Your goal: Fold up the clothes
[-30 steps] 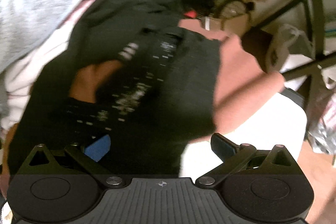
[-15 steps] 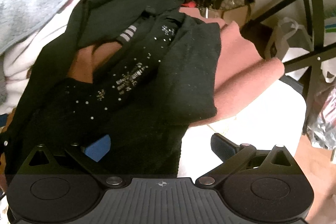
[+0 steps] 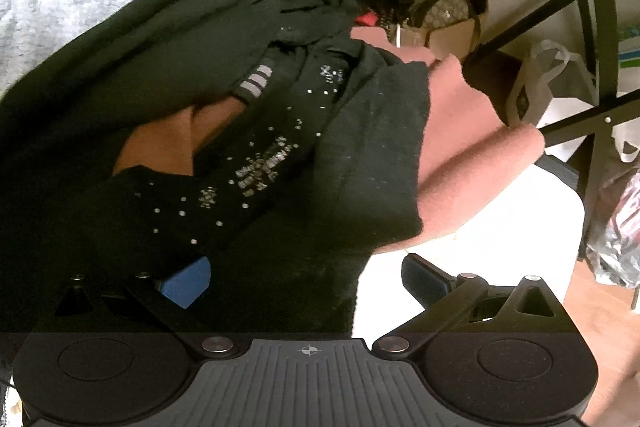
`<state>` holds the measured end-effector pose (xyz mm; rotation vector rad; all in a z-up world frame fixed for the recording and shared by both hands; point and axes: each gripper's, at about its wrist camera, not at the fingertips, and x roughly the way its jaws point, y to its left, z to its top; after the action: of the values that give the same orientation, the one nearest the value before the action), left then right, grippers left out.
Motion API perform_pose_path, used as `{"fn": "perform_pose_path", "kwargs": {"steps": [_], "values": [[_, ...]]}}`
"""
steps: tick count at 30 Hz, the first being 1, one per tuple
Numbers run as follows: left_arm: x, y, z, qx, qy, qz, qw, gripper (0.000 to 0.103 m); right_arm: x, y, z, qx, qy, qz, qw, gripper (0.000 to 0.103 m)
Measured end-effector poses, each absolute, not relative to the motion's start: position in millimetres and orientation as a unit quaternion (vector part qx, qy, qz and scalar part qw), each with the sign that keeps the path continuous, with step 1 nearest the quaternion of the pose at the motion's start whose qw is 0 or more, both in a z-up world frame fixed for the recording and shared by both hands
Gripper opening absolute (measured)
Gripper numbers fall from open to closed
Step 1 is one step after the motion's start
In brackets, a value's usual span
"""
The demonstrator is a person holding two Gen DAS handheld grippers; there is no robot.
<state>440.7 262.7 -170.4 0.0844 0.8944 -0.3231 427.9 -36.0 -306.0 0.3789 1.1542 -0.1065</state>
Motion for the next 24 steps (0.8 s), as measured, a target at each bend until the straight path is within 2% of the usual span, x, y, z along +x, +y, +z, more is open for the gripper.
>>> {"fn": "perform_pose_path", "kwargs": {"steps": [9, 20, 24], "values": [[438.3, 245.5, -166.4, 0.037, 0.41, -0.177, 0.894, 0.002, 424.5, -29.8, -306.8, 0.173, 0.551, -0.049, 0.815, 0.102], [438.6, 290.2, -47.2, -0.016, 0.236, -0.11, 0.965, 0.002, 424.3, -30.5, -282.8, 0.17, 0.534, -0.04, 0.827, 0.102], [441.2, 306.8, -18.6, -0.017, 0.191, -0.076, 0.979, 0.002, 424.0, -28.9, -277.3, 0.172, 0.53, -0.037, 0.829, 0.102]]}}
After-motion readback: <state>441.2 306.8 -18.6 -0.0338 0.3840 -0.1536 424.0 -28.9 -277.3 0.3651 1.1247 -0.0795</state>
